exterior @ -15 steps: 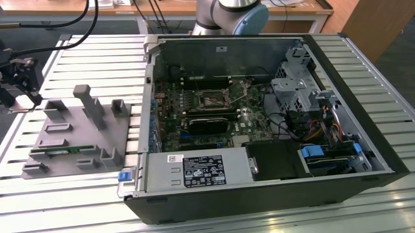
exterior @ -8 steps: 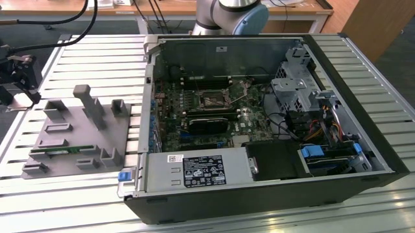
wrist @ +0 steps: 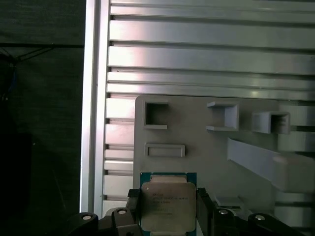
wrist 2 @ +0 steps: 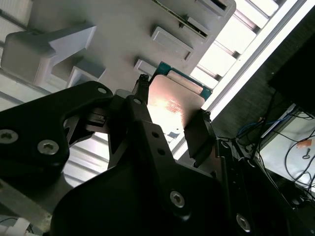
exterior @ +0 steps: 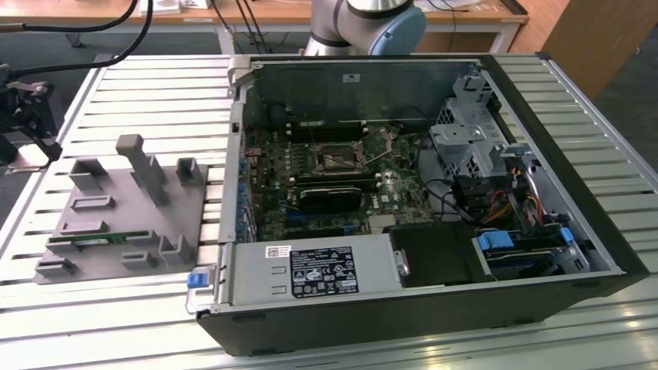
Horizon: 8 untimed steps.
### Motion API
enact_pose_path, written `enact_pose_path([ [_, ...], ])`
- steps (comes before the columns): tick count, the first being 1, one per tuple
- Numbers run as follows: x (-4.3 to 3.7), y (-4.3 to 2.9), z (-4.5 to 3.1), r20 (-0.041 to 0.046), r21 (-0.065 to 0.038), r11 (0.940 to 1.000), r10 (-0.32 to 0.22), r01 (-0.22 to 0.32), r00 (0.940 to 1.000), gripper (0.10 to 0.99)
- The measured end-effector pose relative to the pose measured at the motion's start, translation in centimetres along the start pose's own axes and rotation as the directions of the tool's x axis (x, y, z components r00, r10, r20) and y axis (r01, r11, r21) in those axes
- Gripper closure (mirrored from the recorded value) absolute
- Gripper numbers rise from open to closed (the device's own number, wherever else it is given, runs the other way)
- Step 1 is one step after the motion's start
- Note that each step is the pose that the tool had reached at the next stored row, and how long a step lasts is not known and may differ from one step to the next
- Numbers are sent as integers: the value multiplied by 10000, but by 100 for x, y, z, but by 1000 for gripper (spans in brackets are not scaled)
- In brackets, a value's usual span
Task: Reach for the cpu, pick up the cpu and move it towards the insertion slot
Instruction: 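Pick up the cpu and move it towards the insertion slot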
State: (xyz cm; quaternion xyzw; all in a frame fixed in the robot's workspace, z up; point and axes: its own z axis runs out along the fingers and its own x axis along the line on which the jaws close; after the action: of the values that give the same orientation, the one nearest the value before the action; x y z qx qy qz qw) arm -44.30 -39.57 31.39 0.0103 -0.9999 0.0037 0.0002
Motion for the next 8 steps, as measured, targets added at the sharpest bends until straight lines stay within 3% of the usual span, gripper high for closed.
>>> enact_pose_path([
  [8, 0, 2, -67, -1, 15, 10000, 0, 0, 10000, 545],
])
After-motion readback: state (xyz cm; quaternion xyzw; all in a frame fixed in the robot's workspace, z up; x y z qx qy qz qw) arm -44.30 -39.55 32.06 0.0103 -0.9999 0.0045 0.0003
